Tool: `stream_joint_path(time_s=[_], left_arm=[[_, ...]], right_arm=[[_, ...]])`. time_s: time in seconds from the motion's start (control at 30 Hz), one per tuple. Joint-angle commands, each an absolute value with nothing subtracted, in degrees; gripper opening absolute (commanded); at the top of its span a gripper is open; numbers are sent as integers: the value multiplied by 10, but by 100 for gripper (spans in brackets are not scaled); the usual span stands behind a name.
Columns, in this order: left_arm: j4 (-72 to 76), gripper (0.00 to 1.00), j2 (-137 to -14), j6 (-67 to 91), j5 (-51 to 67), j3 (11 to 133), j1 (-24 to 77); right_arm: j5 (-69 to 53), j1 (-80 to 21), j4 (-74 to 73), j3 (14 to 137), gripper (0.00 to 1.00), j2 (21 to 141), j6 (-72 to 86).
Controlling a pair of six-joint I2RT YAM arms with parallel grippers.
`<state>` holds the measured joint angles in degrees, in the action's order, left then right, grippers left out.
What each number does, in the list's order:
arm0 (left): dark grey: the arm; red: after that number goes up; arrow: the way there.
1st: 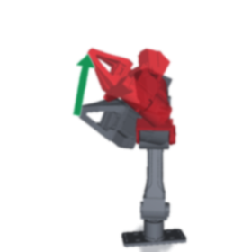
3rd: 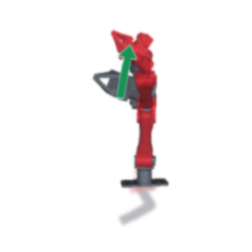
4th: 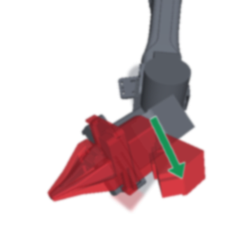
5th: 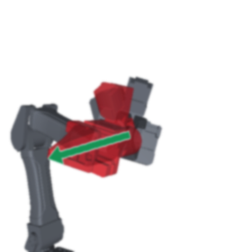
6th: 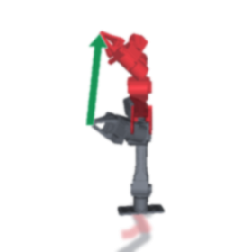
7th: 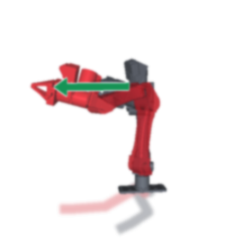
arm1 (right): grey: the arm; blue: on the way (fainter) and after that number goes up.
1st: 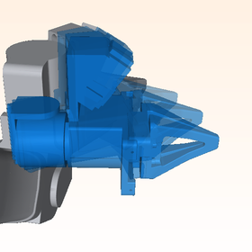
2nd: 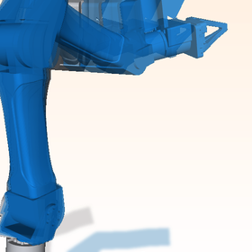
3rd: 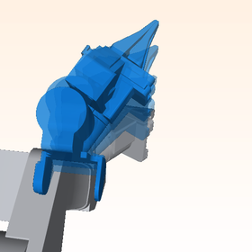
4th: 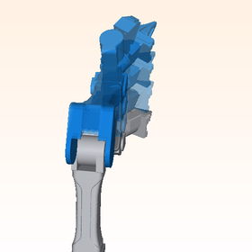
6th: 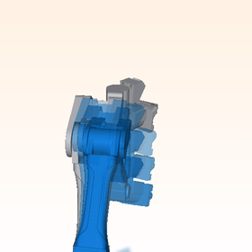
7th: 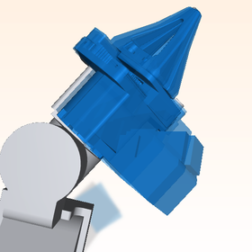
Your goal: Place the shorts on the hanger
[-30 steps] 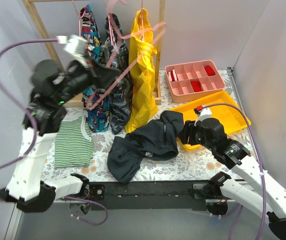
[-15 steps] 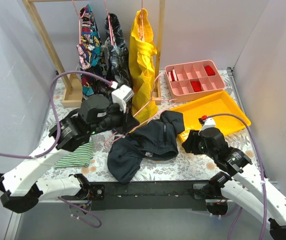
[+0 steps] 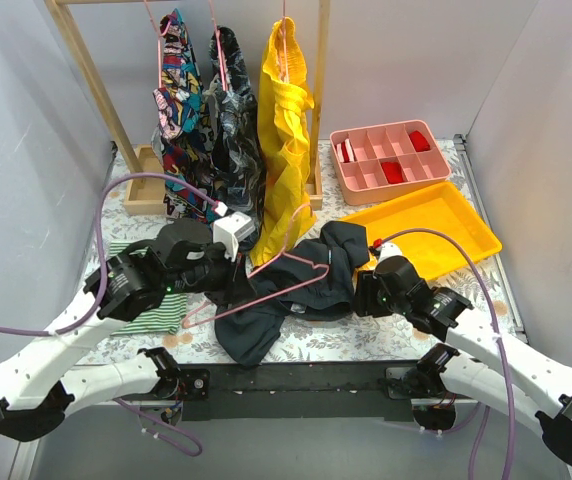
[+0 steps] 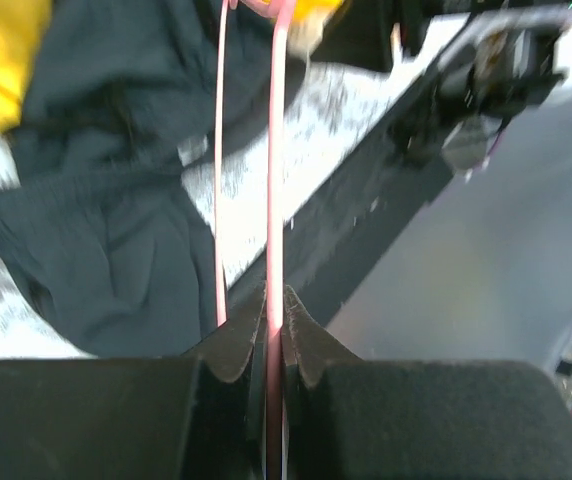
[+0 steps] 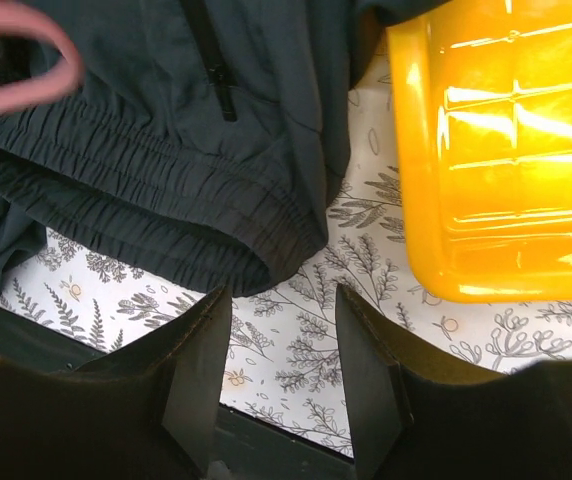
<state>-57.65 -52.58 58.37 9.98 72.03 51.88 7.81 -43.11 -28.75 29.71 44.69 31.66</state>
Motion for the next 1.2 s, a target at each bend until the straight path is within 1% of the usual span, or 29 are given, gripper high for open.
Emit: stream_joint_path(time_s=[0.0, 0.6, 0.77, 0.8, 0.87, 1.0, 1.1, 1.17], left_arm=[[-612, 0, -527, 600, 143, 704, 519], [-617, 0, -548, 590, 199, 681, 519], [-607, 0, -555, 588, 206, 675, 519], [-607, 0, -555, 588, 206, 674, 520], [-604, 0, -556, 588, 207, 672, 520], [-590, 0, -561, 589, 203, 671, 520], [-577, 0, -572, 584, 201, 671, 520], [-563, 0, -576, 581, 199, 670, 521]], right_arm=[[91, -446, -243, 301, 54, 465, 316], [110, -478, -211, 286, 54, 515, 311], [117, -479, -202, 295, 40, 533, 311], [119, -479, -203, 297, 34, 536, 310], [124, -478, -206, 305, 29, 542, 307], [127, -480, -211, 321, 10, 542, 302], [127, -481, -224, 348, 4, 539, 298], [138, -484, -240, 365, 2, 538, 293]])
